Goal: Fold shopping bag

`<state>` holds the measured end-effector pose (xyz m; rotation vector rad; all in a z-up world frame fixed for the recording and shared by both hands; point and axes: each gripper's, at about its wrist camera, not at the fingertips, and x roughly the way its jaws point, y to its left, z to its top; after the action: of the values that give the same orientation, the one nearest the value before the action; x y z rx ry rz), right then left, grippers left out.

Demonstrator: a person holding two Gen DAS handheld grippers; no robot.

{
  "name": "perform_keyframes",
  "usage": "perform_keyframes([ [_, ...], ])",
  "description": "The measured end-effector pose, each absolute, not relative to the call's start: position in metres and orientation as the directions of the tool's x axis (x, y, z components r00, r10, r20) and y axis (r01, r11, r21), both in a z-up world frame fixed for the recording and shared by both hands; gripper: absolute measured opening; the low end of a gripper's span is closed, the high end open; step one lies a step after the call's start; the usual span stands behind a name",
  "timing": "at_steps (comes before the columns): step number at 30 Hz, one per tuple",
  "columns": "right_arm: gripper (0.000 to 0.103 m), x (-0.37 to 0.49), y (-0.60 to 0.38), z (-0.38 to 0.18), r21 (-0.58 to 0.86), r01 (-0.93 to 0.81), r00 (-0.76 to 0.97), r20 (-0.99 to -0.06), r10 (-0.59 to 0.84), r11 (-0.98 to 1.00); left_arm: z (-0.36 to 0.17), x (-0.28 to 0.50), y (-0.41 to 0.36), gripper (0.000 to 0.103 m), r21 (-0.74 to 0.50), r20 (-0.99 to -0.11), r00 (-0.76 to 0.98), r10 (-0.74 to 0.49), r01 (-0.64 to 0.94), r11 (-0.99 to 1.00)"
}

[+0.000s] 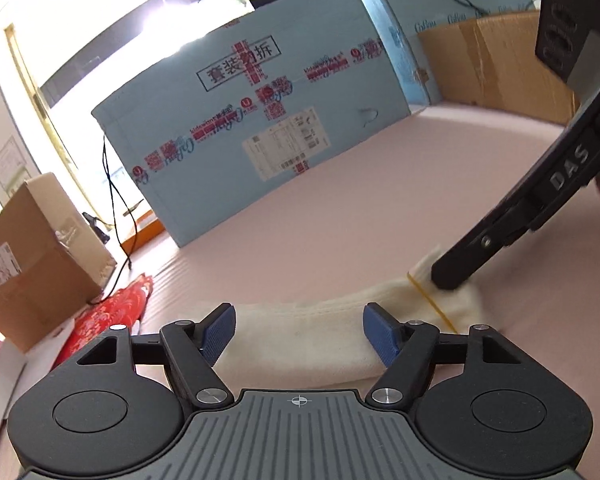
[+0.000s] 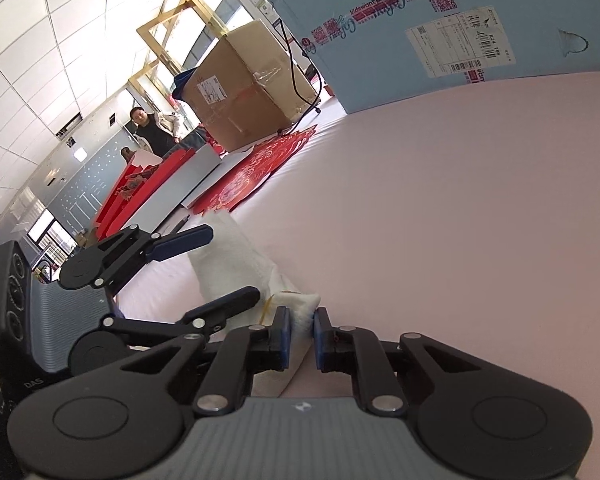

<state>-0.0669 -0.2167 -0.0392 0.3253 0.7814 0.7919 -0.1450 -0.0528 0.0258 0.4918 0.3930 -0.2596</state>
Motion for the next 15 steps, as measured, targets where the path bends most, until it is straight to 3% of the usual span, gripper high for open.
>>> perform_keyframes([
  [4,0.013,-0.068,-0.215,-0.039,0.531,-0.512,0.45,-0.504,0.737,0.675,0.025,-0.149,-0.063,0.072,0.298,-0.487,0.822,-0.294,0.474,0.829],
  [6,0.012,-0.07,-0.215,-0.038,0.532,-0.52,0.446,-0.499,0.743,0.669,0.012,-0.145,-0.074,0.074,0.354,-0.511,0.825,-0.24,0.457,0.816],
  [11,0.012,-0.073,-0.216,-0.036,0.543,-0.538,0.428,-0.483,0.764,0.645,0.01,-0.144,-0.066,0.074,0.341,-0.526,0.829,-0.193,0.413,0.845],
  [15,0.021,-0.069,-0.214,-0.037,0.554,-0.536,0.408,-0.49,0.771,0.636,0.007,-0.147,-0.061,0.074,0.322,-0.523,0.834,-0.176,0.385,0.865],
])
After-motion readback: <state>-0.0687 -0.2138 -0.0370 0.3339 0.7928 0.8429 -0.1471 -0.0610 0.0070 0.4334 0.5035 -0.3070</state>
